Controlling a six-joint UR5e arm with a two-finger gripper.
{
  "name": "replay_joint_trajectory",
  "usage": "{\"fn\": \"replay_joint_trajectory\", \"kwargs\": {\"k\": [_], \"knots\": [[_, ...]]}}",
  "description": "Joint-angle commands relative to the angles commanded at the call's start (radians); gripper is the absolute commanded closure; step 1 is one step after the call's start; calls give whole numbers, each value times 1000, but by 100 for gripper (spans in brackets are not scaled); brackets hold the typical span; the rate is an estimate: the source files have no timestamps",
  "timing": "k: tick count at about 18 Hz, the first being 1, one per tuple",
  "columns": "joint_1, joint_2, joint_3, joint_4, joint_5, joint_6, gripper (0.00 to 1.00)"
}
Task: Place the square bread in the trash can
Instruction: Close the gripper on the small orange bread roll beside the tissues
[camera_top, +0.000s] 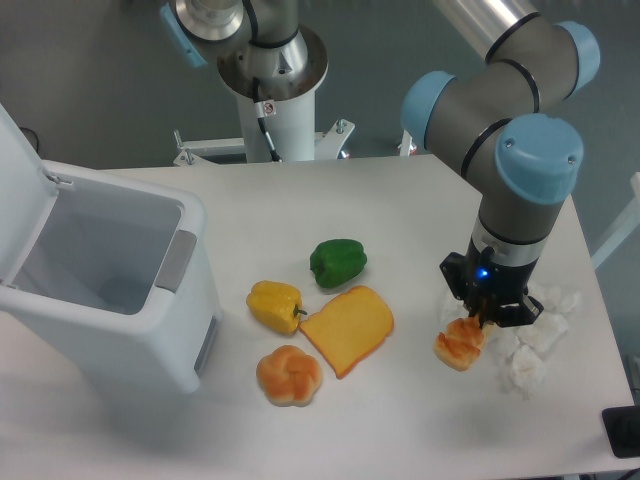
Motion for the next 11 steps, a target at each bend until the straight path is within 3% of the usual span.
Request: {"fn": "replay_joint_trajectory", "kwargs": {"k": [11], "knots": [[14,18,8,-29,5,-3,84]]}}
